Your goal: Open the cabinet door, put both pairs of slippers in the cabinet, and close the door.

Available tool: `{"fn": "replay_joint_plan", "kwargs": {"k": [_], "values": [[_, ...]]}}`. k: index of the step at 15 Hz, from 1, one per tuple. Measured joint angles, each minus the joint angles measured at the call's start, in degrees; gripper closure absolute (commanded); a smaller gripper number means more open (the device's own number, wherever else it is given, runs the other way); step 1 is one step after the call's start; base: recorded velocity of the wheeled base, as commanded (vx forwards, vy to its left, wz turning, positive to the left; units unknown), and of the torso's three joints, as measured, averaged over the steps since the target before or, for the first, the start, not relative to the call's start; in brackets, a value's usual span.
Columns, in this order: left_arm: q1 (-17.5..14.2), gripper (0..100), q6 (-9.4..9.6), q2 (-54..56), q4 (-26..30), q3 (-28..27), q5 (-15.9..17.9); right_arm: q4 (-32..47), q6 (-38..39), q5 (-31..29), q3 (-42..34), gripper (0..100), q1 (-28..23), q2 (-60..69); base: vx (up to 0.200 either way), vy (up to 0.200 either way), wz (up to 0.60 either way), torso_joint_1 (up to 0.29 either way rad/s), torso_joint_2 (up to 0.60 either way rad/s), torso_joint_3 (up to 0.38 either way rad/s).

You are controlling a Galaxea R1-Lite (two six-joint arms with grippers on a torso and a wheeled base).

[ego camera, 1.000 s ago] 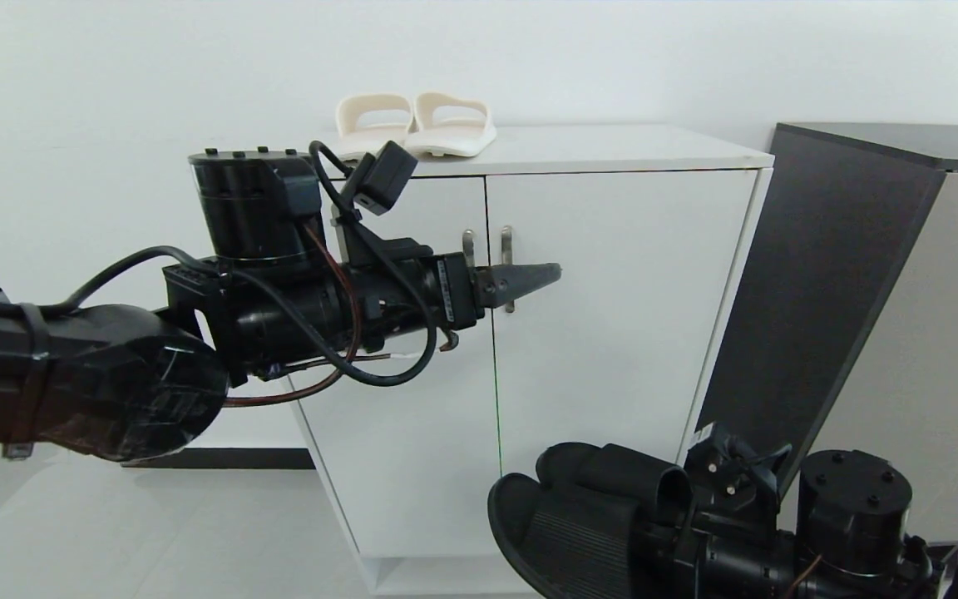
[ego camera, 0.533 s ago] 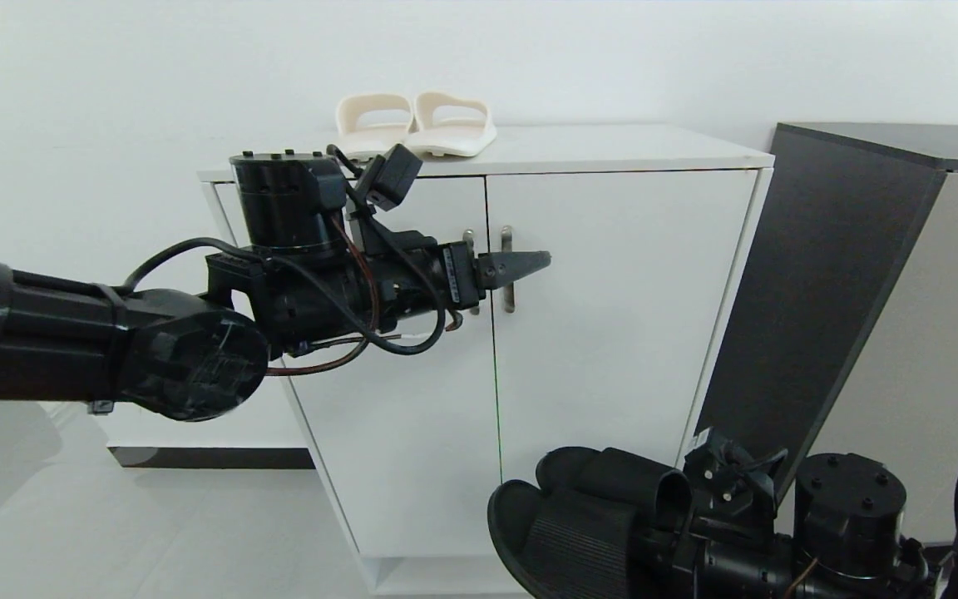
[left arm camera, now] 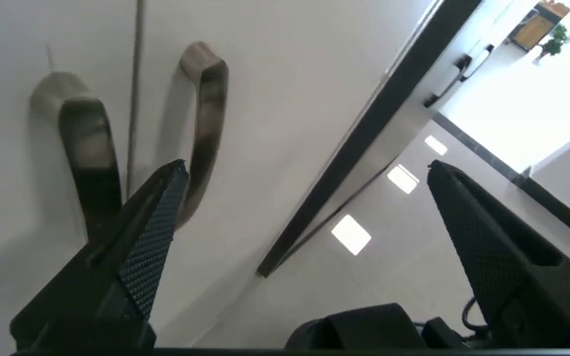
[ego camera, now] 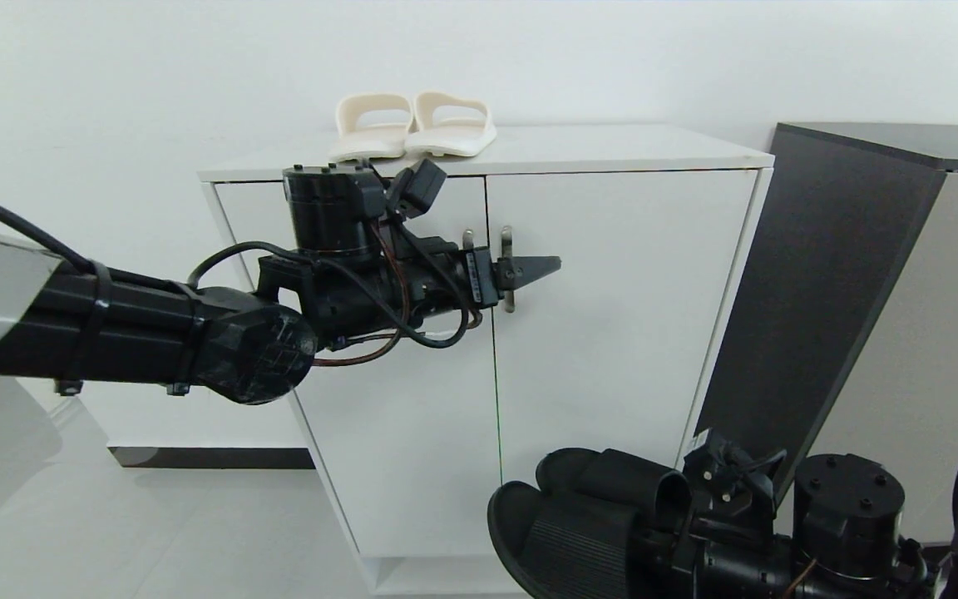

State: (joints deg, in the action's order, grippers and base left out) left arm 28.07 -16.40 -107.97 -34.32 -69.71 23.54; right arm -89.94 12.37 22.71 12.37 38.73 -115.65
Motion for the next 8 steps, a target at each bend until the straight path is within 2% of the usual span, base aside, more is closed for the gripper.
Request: {"fn": "replay_joint_plan", "kwargs": {"k": [4,5,8], "values": [[0.23,0,0.04,-1.89,-0.02,-1.49,-0.55,0.00,0.02,-0.02,0.02,100,0.00,-0.02,0.000,0.000,0.00,0.000,0.00,0.000],[0.32,100,0.04,-2.11,-0.06,-1.57,-0.59,0.00,0.02,0.00,0.02,100,0.00,-0.04,0.000,0.000,0.00,0.000,0.00,0.000],[0.28,100,0.04,-2.44,-0.11,-1.40,-0.96,0.02,0.00,0.16,-0.50,100,0.00,-0.06,0.000,0.000,0.00,0.000,0.00,0.000]]}}
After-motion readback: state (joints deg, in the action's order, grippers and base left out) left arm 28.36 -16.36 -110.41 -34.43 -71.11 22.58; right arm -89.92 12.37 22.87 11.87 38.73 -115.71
